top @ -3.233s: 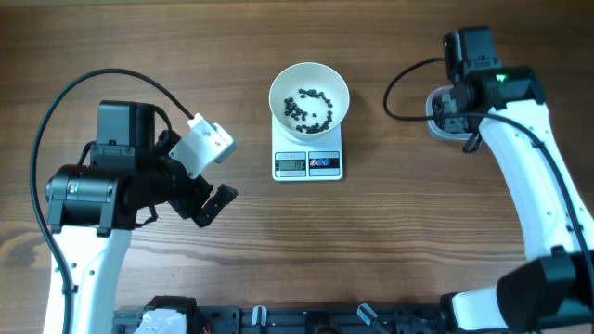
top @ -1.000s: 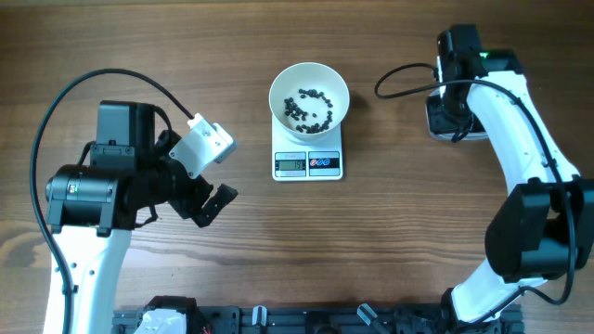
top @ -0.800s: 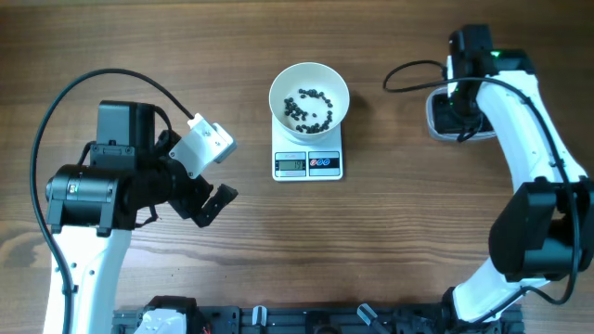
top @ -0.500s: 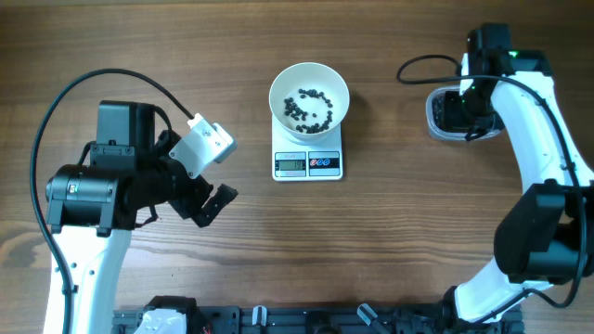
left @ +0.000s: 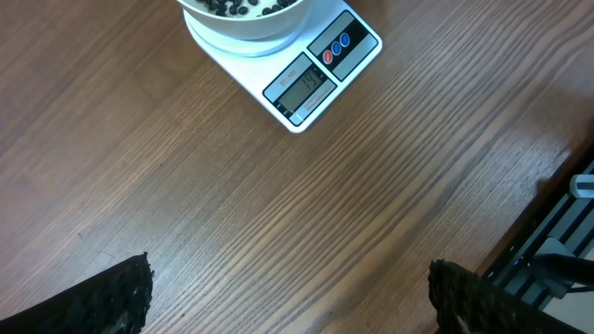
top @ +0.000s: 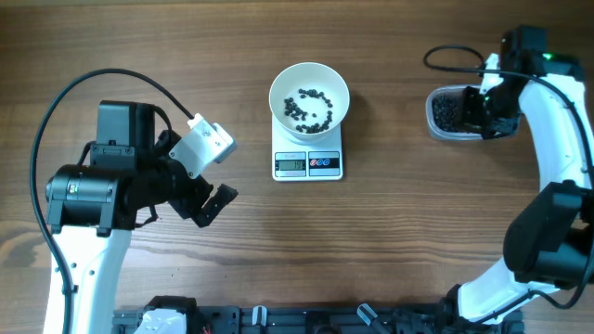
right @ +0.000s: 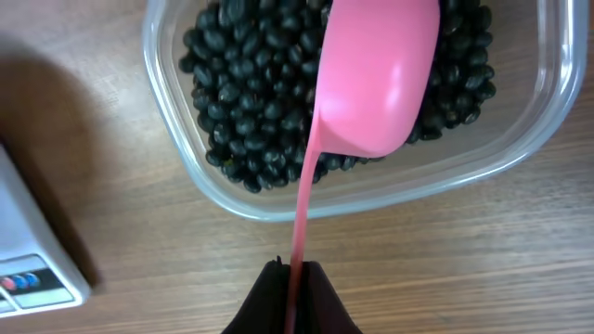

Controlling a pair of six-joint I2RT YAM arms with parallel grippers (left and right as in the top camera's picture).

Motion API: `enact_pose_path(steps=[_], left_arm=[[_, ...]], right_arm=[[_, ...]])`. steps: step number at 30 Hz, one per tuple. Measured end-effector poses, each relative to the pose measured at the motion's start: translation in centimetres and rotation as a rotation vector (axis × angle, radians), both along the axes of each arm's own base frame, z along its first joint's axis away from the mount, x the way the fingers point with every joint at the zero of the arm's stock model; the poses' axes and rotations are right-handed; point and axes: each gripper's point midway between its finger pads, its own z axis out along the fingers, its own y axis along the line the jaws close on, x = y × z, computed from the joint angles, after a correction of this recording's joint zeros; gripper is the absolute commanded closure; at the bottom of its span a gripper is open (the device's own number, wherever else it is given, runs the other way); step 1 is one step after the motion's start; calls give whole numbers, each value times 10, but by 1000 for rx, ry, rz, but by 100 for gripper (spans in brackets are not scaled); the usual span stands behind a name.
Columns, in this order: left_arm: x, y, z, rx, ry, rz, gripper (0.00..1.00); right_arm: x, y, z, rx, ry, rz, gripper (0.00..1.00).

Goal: Scoop item into bowl and weigh 150g on scale
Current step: 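Dip the scoop into the black beans again with the right gripper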

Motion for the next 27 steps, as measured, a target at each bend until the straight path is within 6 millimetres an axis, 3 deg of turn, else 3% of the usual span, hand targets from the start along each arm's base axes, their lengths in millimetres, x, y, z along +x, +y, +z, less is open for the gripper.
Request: enact_pose_path(steps=[12, 20, 27], left_arm=[[0, 0, 0, 0, 0, 0, 0], [0, 0, 0, 0, 0, 0, 0], [0, 0, 0, 0, 0, 0, 0]], right_arm=[[3, -4, 2, 57, -15, -96, 96], [-9, 5, 1, 113, 38, -107, 96], [-9, 11, 3, 155, 36, -114, 96]])
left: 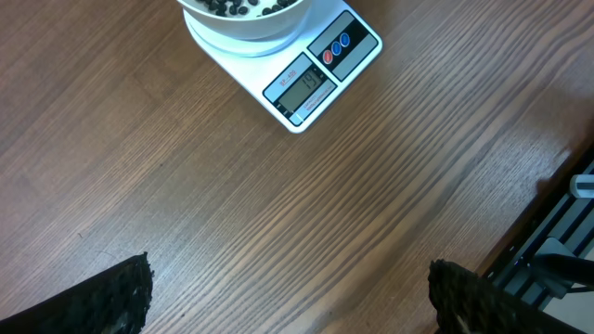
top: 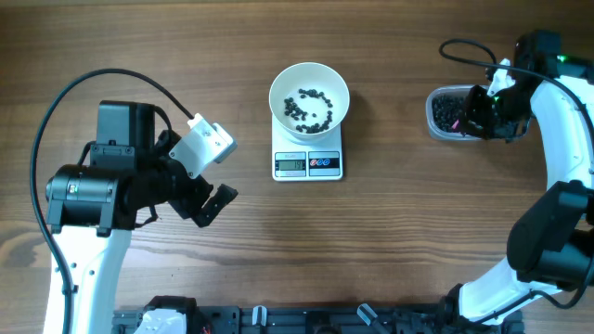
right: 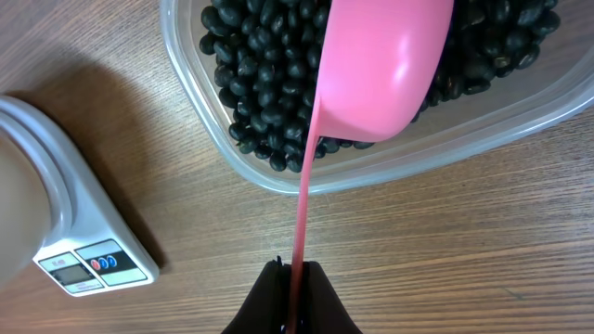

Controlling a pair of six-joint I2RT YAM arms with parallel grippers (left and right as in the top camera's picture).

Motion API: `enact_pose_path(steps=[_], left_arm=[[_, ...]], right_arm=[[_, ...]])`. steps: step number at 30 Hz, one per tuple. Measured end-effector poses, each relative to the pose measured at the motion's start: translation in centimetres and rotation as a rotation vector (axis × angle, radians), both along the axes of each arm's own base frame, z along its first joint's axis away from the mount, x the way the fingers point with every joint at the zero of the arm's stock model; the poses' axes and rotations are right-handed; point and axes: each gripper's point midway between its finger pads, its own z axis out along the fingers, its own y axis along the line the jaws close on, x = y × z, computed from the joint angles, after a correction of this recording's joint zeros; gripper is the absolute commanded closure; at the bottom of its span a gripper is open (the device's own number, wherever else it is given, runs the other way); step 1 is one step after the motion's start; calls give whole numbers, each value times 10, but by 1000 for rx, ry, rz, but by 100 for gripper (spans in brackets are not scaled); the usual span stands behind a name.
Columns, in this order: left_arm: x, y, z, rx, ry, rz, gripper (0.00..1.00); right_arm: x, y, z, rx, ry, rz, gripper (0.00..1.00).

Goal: Scoop item into bowl and weigh 150g on scale
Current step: 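Dip the scoop into the black beans again with the right gripper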

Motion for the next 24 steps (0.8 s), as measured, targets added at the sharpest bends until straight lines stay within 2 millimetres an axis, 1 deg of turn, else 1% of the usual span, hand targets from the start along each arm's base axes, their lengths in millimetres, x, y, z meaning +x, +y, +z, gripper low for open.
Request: enact_pose_path(steps=[9, 18, 22, 24], left_arm=[[0, 0, 0, 0, 0, 0, 0], [0, 0, 0, 0, 0, 0, 0], [0, 0, 0, 0, 0, 0, 0], [0, 0, 0, 0, 0, 0, 0]], right_arm=[[4, -7, 0, -17, -7, -48, 96], [0, -31, -1, -34, 1, -125, 95], [1, -43, -2, -80, -2, -145, 96], [3, -44, -2, -87, -8, -147, 96]])
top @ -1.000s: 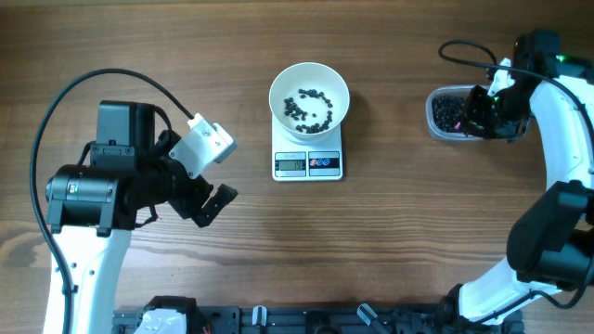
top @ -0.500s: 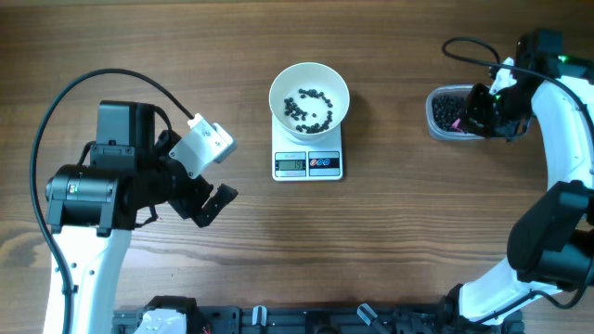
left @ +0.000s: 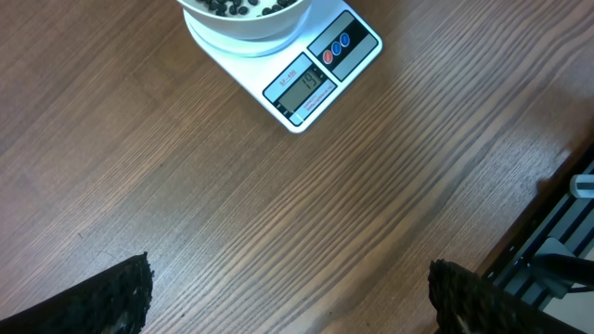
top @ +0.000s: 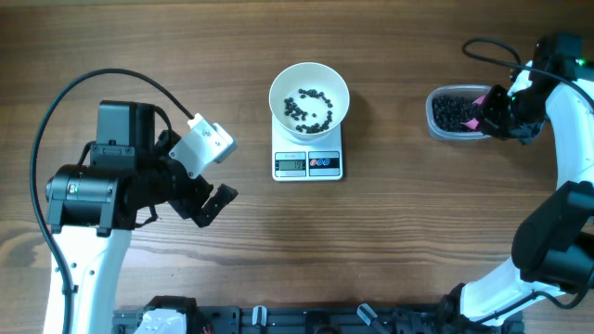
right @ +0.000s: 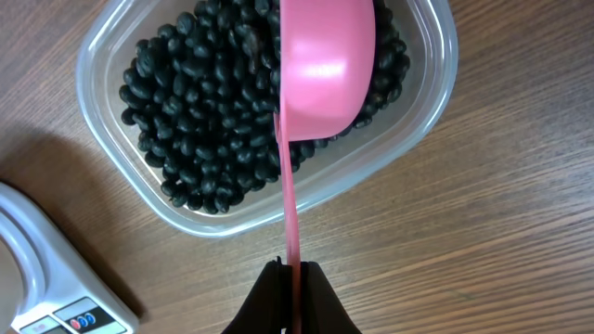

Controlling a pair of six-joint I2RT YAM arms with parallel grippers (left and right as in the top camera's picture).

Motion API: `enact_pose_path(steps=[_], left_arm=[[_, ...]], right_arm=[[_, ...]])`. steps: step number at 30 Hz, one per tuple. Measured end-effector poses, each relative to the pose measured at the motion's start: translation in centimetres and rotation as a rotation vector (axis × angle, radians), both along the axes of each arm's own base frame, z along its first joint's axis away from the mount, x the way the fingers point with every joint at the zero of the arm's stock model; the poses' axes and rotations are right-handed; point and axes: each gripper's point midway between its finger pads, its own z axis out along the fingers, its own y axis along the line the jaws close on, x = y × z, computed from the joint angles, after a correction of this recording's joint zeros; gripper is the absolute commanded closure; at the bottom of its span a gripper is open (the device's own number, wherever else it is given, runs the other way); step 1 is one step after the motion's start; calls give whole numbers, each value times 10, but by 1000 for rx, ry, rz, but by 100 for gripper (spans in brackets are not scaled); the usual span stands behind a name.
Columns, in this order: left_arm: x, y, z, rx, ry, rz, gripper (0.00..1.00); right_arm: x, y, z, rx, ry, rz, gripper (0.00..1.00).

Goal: Scoop item into bowl and weigh 150g on scale
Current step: 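Dip the scoop into the black beans again with the right gripper, then lift the filled scoop and carry it left over the white bowl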

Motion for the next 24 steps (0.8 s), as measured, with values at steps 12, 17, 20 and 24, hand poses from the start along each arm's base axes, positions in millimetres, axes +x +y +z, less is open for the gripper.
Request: enact_pose_path(steps=[12, 17, 20, 24], left_arm=[[0, 0, 0, 0, 0, 0, 0], [0, 0, 0, 0, 0, 0, 0], [0, 0, 0, 0, 0, 0, 0], [0, 0, 0, 0, 0, 0, 0]], right_arm=[[8, 6, 3, 39, -44, 22, 96], [10, 13, 5, 87, -64, 43, 96], [10, 15, 6, 101, -67, 48, 96], [9, 16, 7, 124, -71, 54, 96]])
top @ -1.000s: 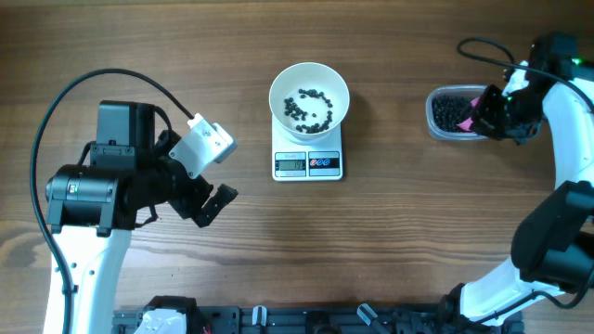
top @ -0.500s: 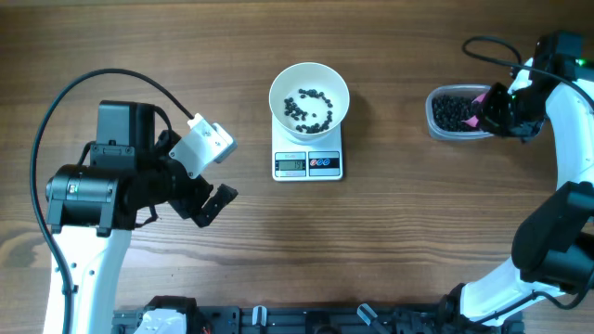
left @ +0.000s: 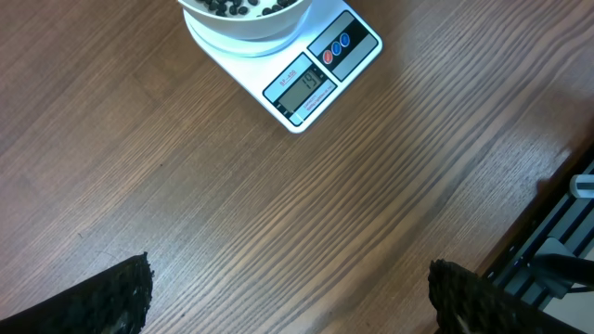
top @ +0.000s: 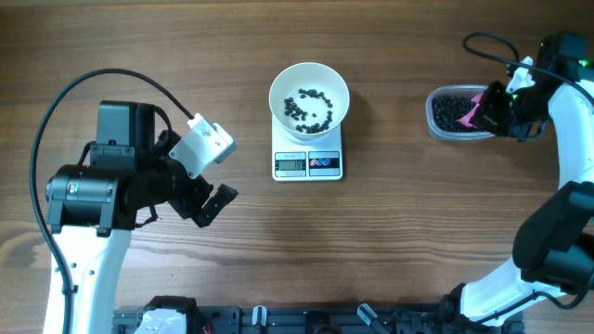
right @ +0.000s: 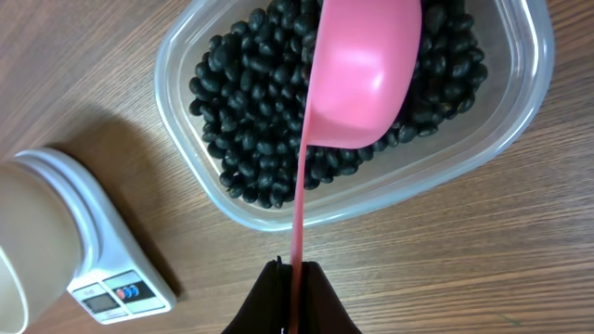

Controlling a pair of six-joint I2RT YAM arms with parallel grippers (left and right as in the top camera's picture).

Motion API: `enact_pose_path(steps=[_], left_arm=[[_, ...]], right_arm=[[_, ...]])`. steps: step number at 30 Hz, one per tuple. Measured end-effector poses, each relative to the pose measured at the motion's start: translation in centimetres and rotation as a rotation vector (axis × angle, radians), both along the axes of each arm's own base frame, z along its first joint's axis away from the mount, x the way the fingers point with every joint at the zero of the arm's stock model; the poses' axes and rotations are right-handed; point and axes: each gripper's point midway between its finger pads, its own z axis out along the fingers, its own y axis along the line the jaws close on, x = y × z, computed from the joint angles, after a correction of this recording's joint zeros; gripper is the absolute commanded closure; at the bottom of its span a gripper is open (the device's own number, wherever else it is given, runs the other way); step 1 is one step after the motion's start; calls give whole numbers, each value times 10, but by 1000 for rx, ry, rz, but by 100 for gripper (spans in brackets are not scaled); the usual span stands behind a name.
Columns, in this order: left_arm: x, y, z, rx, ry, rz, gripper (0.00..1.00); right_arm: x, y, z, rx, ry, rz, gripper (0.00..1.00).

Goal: Scoop item into bowl and weigh 150g on scale
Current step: 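Lift the filled scoop and carry it left over the white bowl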

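Note:
A white bowl [top: 309,96] holding a few black beans sits on a white scale [top: 308,164]; both also show at the top of the left wrist view, bowl [left: 243,19] and scale [left: 320,74]. A clear tub of black beans [right: 353,102] stands at the far right [top: 452,112]. My right gripper [right: 294,271] is shut on the handle of a pink scoop [right: 360,74], whose underside faces the camera above the beans; its contents are hidden. My left gripper [left: 288,297] stands open over bare wood, left of the scale.
The wooden table [top: 390,241] carries nothing else near the scale. A black rack [top: 306,320] runs along the front edge. A black cable [top: 487,42] loops behind the right arm.
The right gripper has shifted slightly, turning the pink scoop over the tub; the scale and bowl now show at the left of the right wrist view. The left arm has not moved.
The right gripper held the pink scoop over the bean tub at every moment, shifting to the right and changing its angle above the beans. The bowl's few beans and the left arm stayed the same throughout.

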Motion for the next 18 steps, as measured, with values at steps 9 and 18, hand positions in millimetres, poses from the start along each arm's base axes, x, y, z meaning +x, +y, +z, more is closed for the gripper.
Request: enact_pose_path(steps=[9, 18], left_arm=[[0, 0, 0, 0, 0, 0, 0], [0, 0, 0, 0, 0, 0, 0]], right_arm=[[1, -6, 8, 106, -54, -10, 96], [-6, -20, 12, 161, -71, -36, 96]])
